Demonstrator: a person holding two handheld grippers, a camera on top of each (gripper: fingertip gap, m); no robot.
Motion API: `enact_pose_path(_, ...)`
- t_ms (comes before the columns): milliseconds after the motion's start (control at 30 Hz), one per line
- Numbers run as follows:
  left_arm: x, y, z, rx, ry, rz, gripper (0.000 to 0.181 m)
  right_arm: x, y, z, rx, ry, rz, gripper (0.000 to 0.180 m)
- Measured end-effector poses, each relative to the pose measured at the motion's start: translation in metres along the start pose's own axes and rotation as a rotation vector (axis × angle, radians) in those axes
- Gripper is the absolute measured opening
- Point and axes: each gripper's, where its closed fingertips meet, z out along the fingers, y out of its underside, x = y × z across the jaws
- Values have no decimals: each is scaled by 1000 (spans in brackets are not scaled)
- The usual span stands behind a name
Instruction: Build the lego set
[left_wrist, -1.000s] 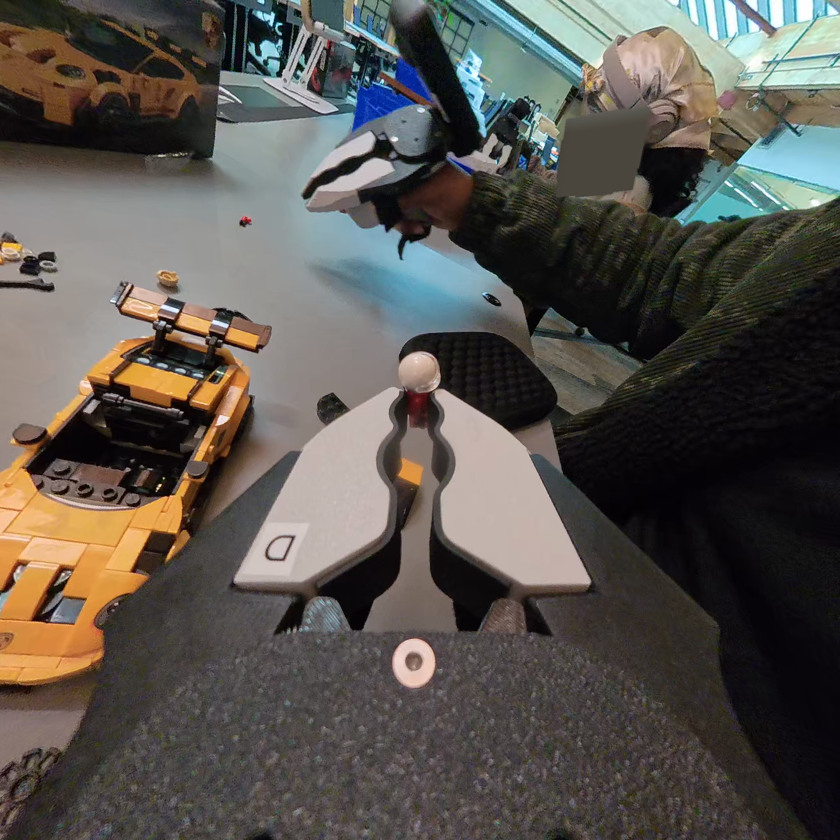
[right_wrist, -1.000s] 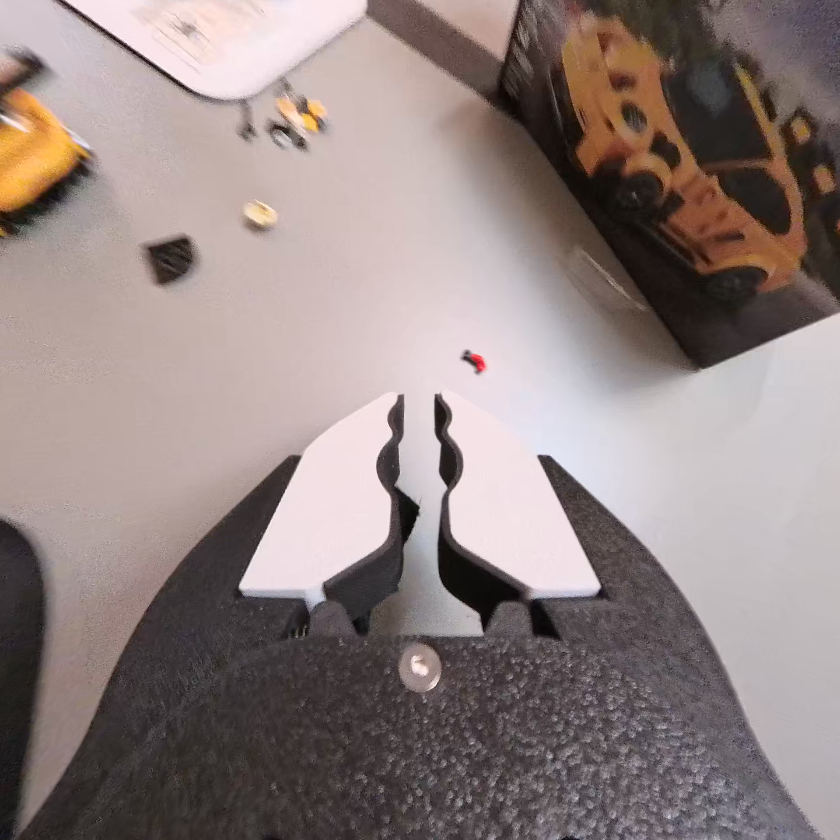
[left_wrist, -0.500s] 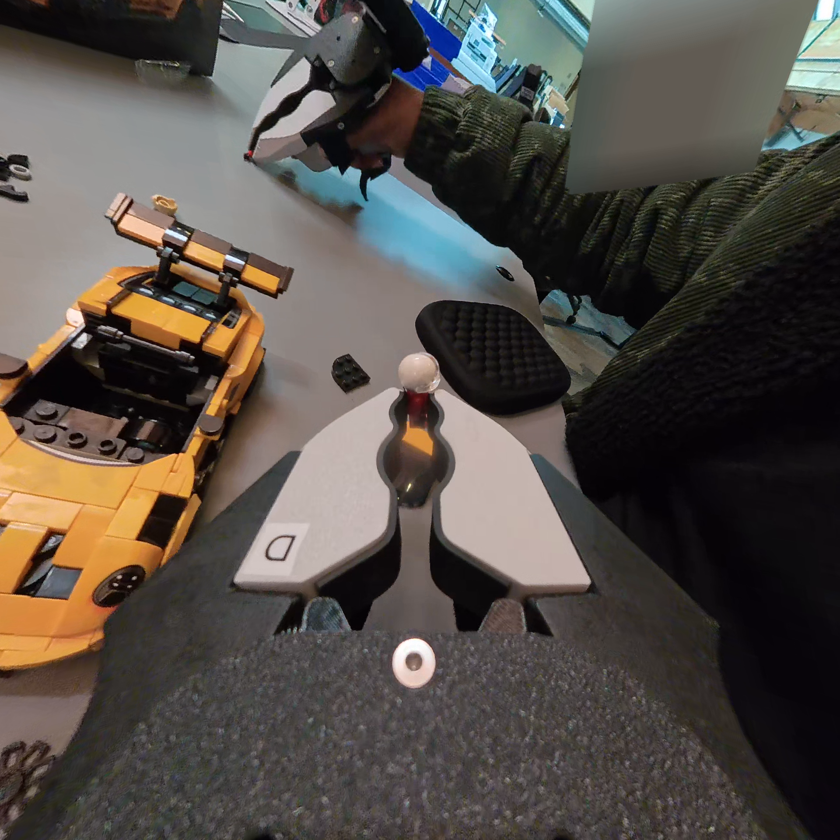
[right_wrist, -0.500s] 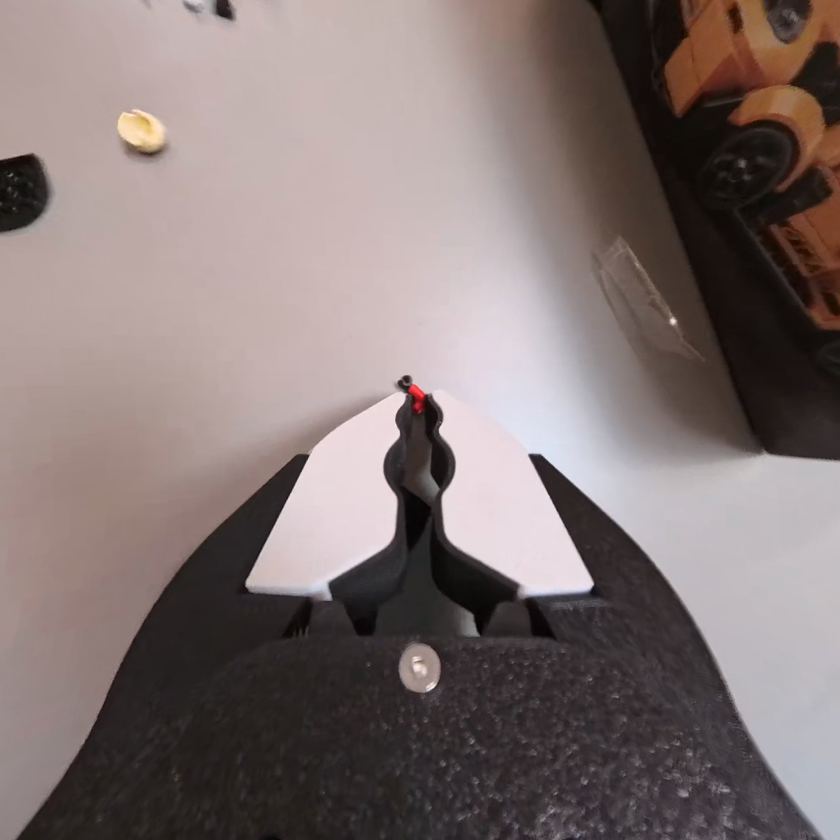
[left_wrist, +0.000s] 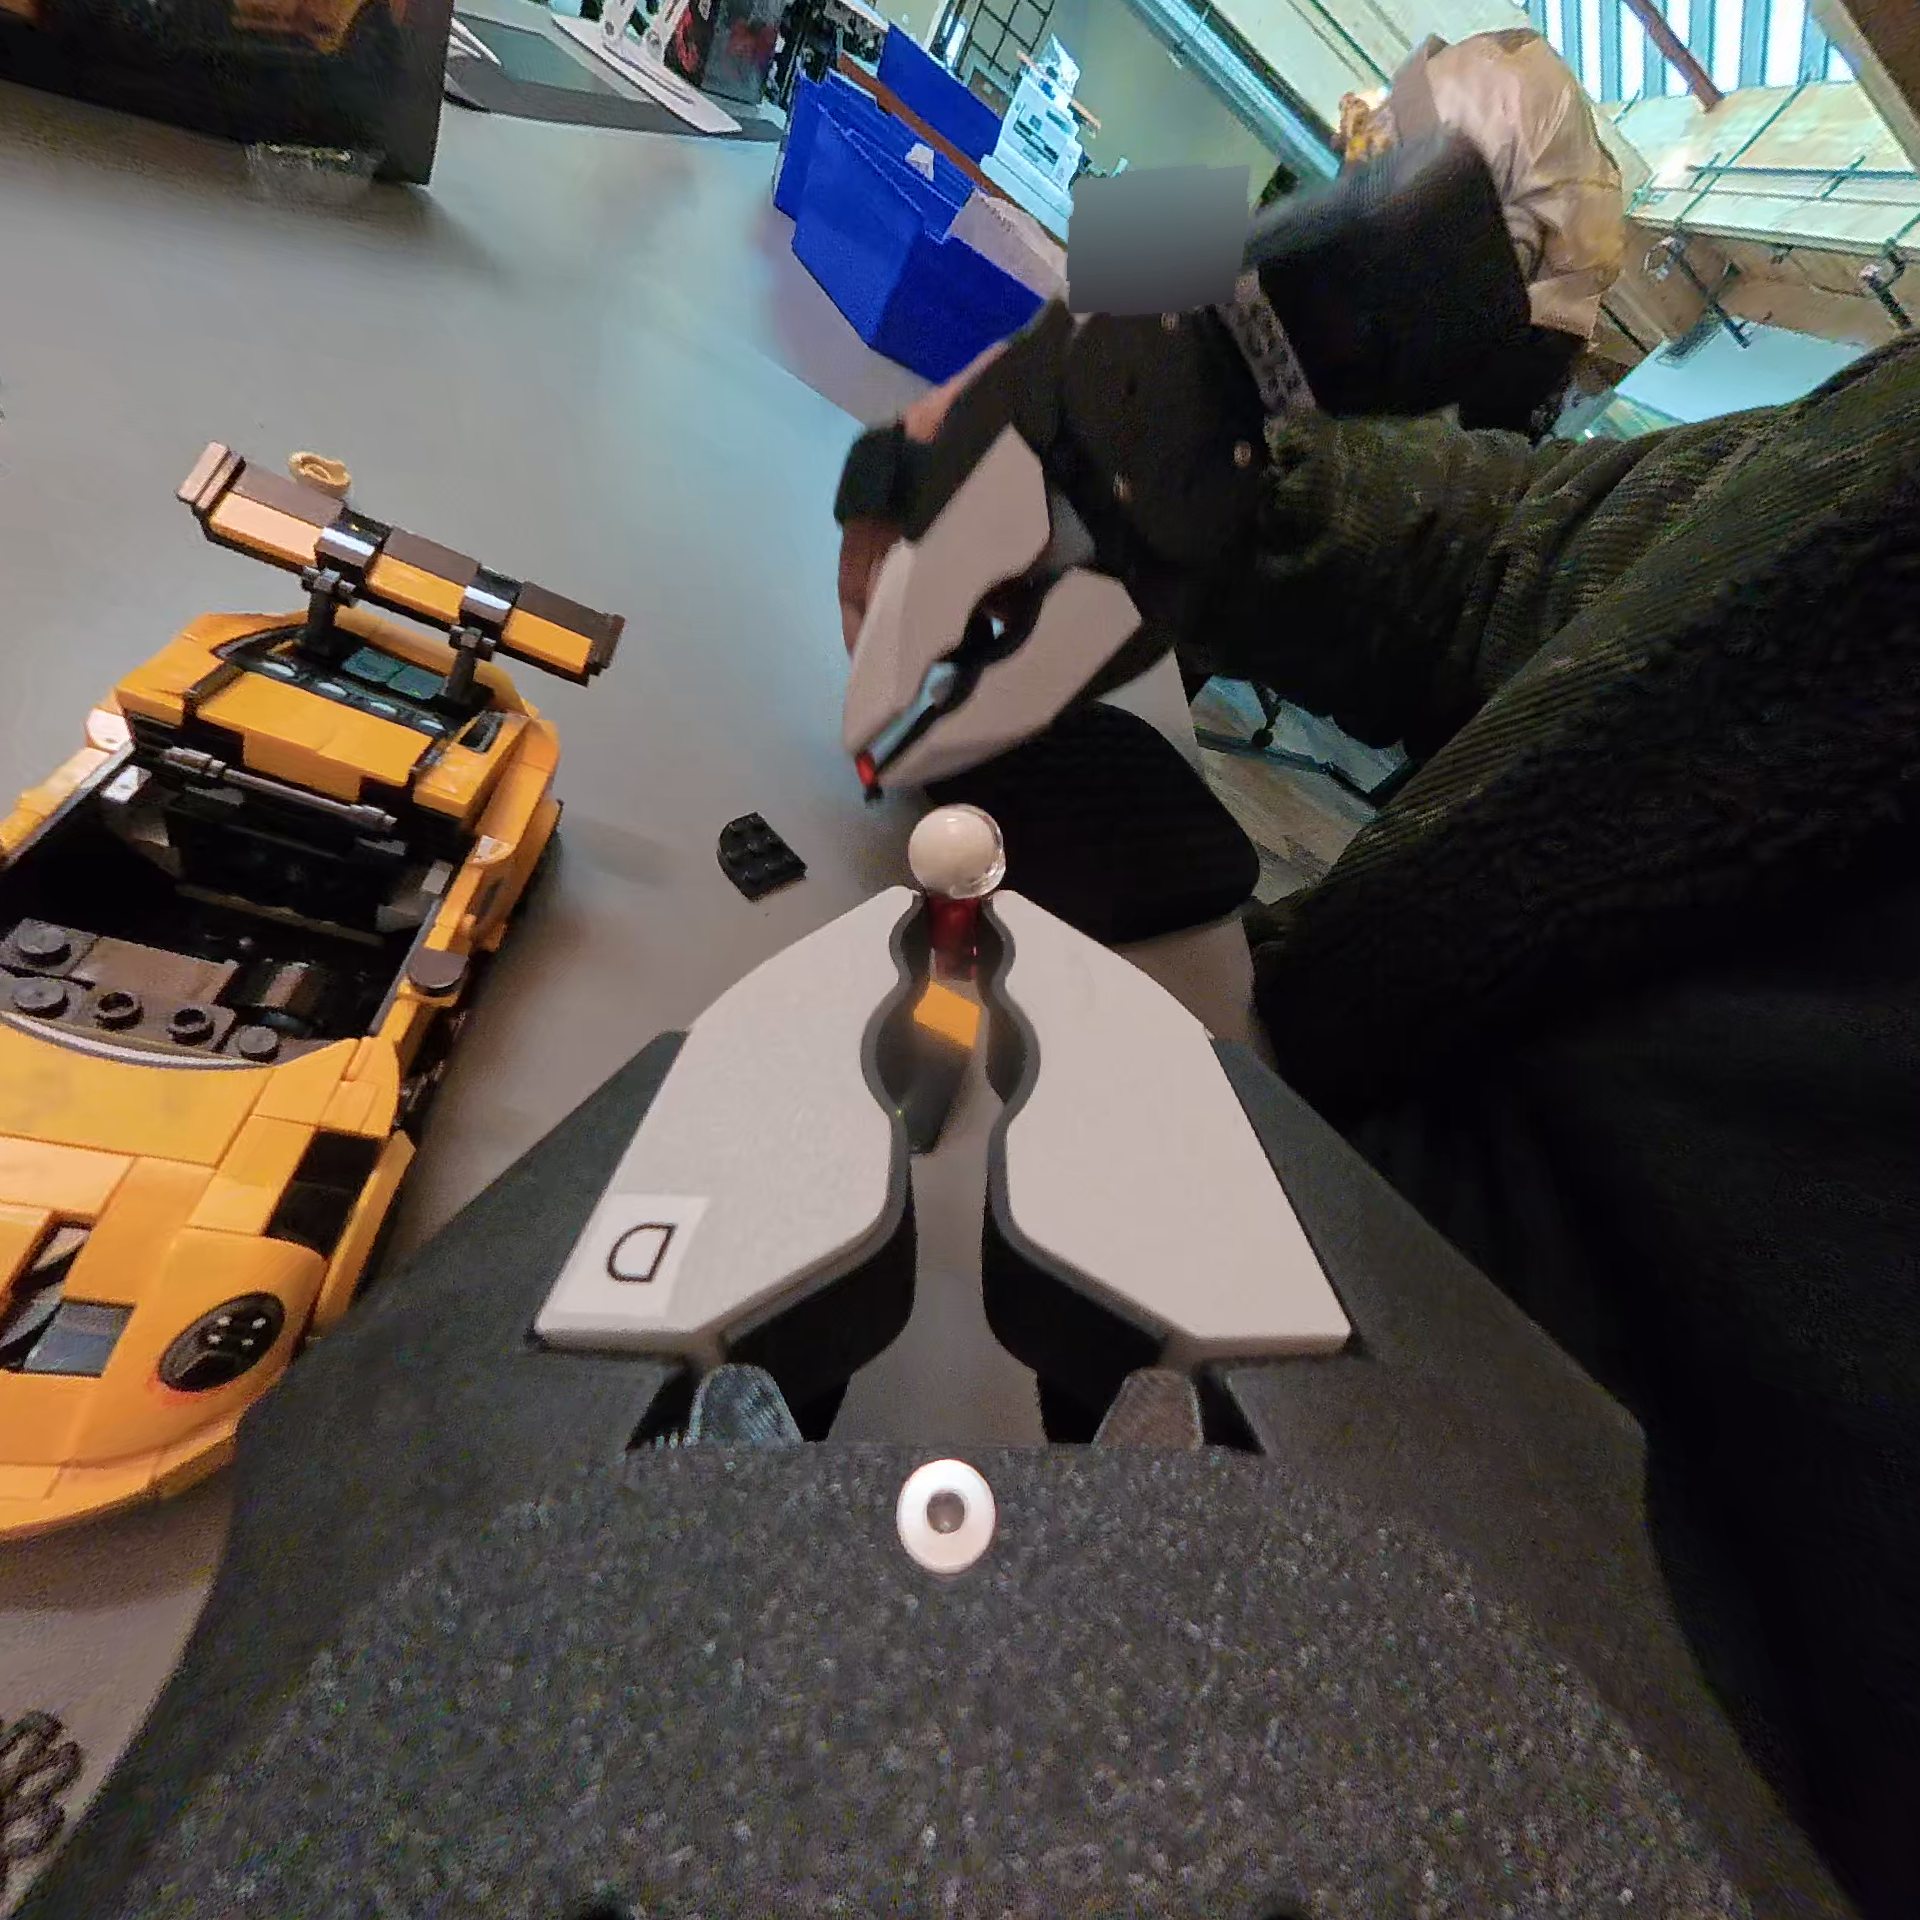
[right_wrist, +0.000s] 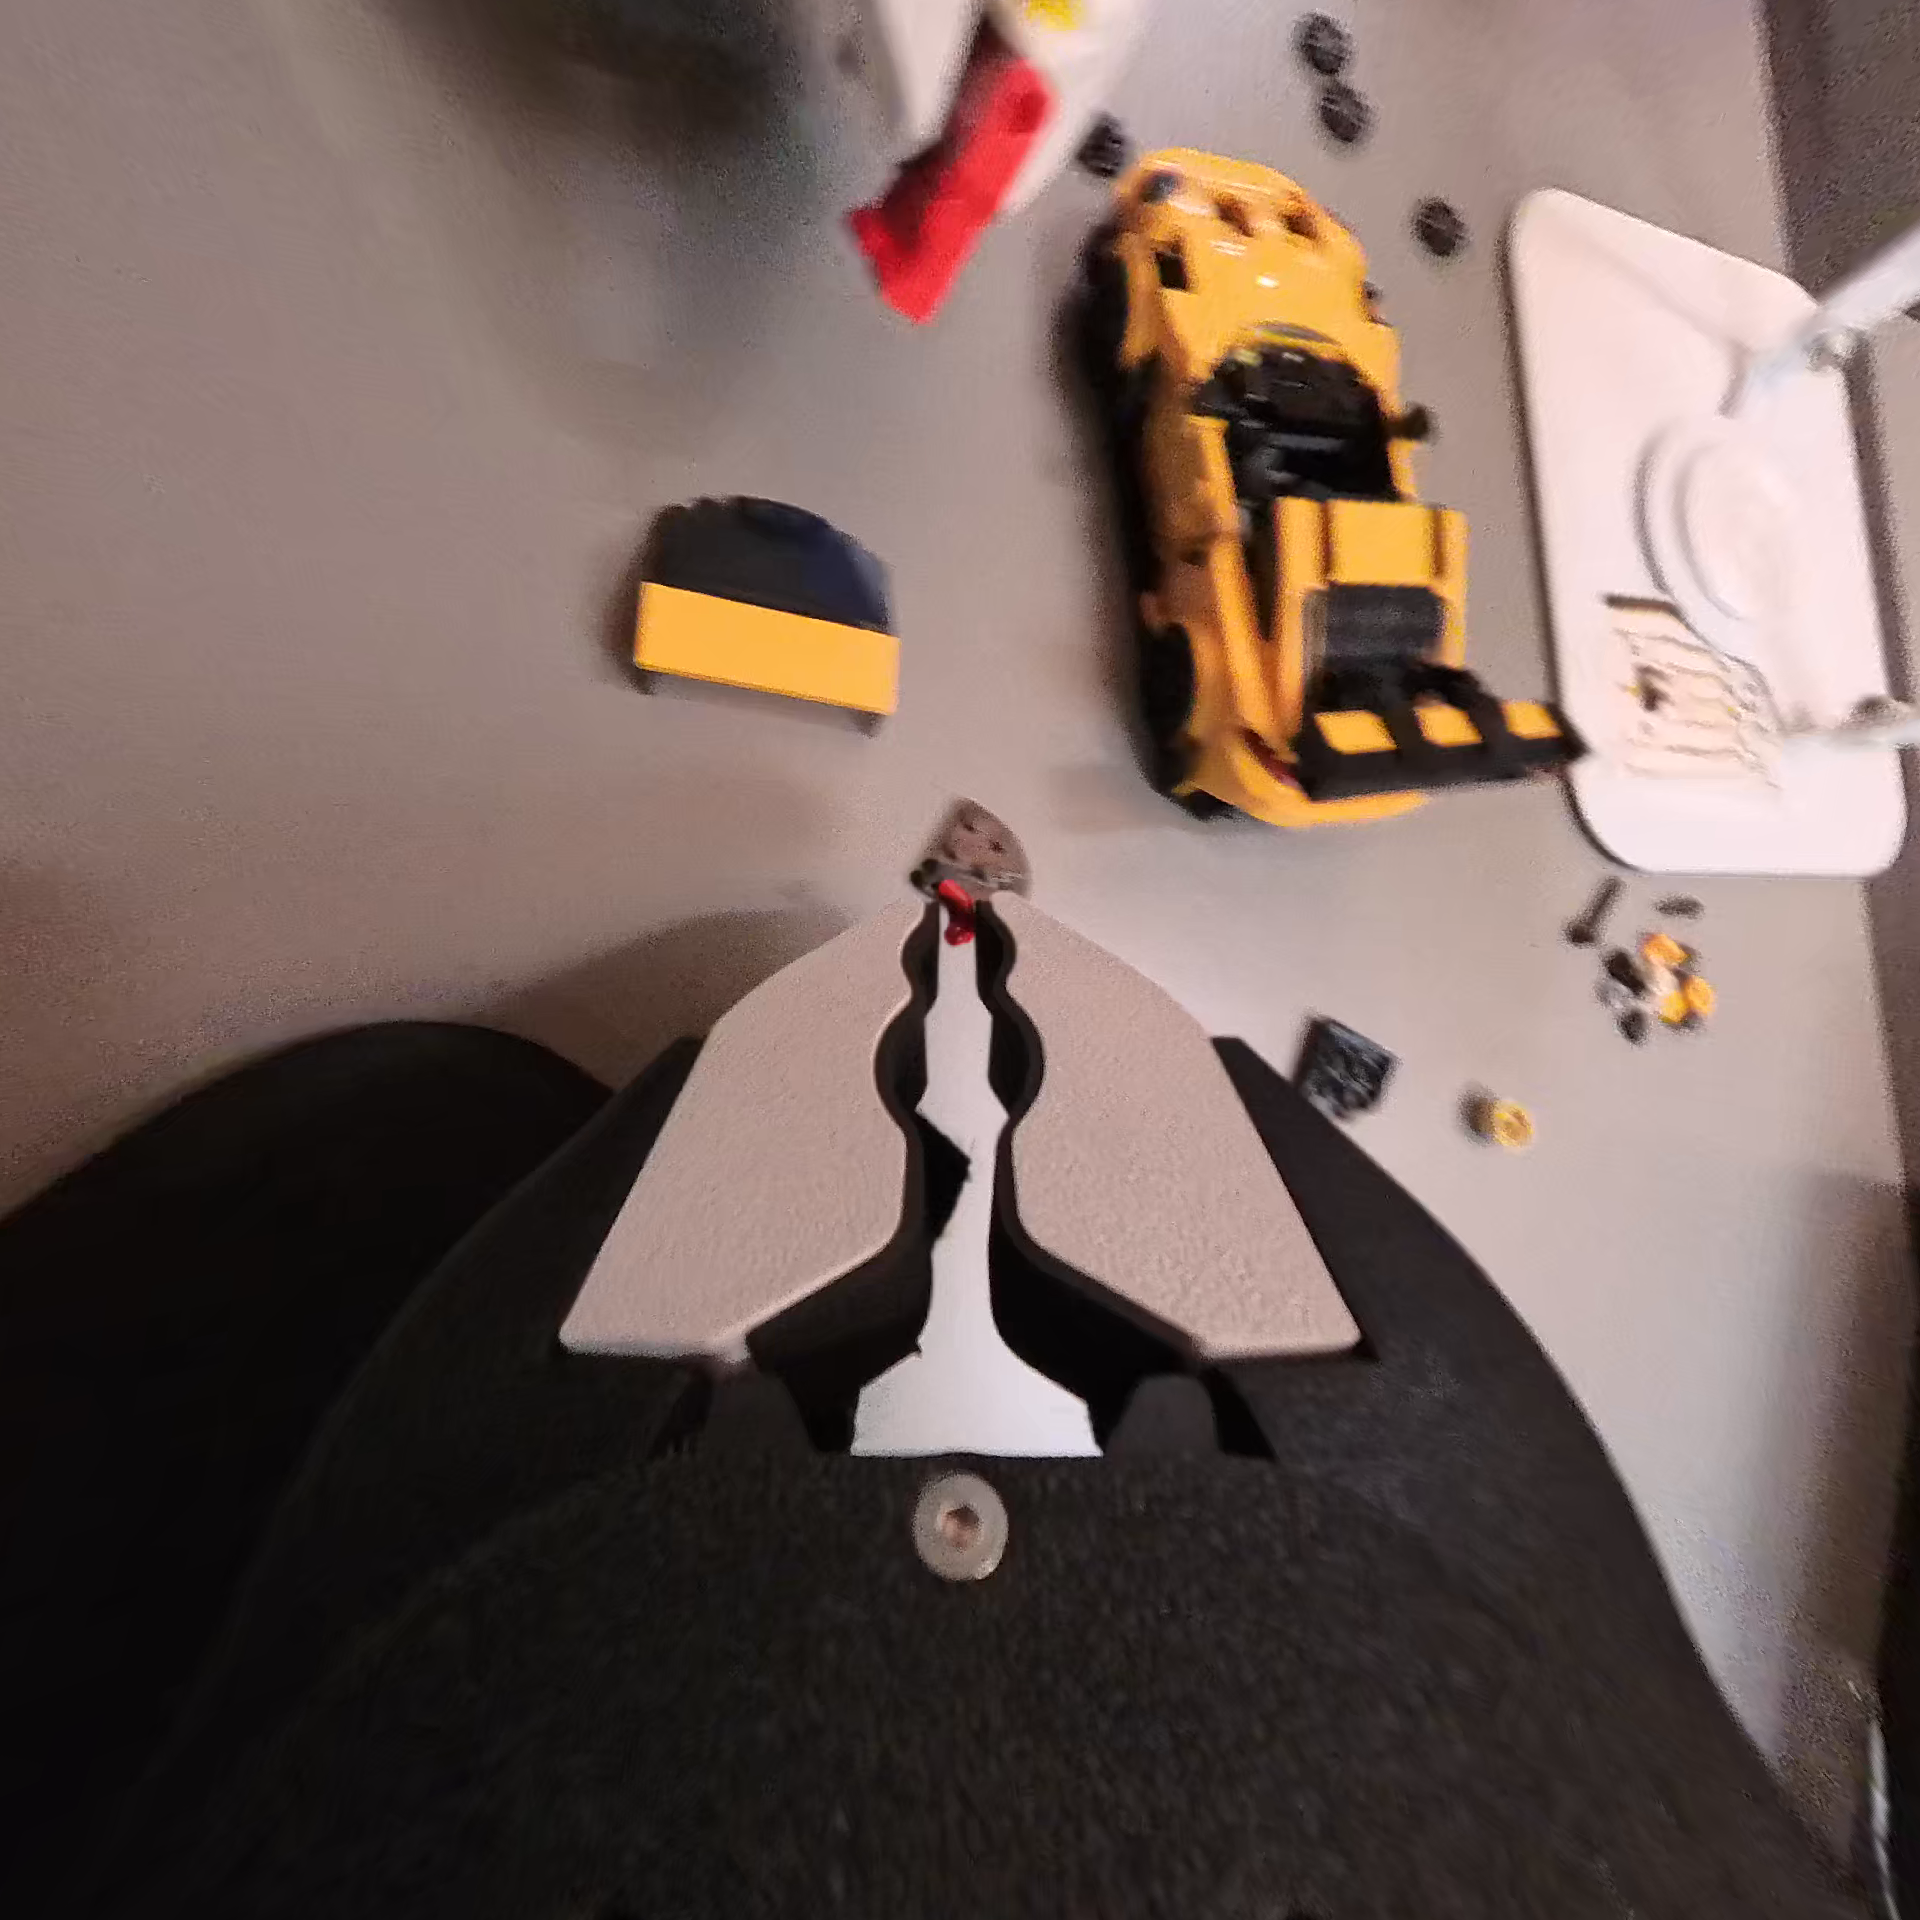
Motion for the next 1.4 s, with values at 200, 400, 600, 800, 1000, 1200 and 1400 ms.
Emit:
enact_pose_path(200, 8, -5, -5, 22, -1, 30, 8, -16, -1, -2, -7, -14, 24, 13)
enact_pose_path(400, 15, -3, -3, 8, 18, 47, 8, -26, 3, -9, -60, -25, 71, 14)
enact_pose_path(600, 18, 0, -1, -8, 25, 51, 8, -25, 21, -7, -156, -19, 102, 4)
enact_pose_path(800, 18, 2, 0, -17, 28, 44, 8, -22, 31, -2, -225, -8, 82, 2)
enact_pose_path(1000, 17, 3, 0, -22, 28, 36, 8, -24, 33, 5, -229, -82, 92, 9)
enact_pose_path(1200, 16, 4, 1, -27, 32, 29, 8, -28, 23, 4, -184, -142, 118, 4)
enact_pose_path(1400, 16, 4, 1, -30, 34, 27, 8, -17, -11, -2, -15, -58, 96, 7)
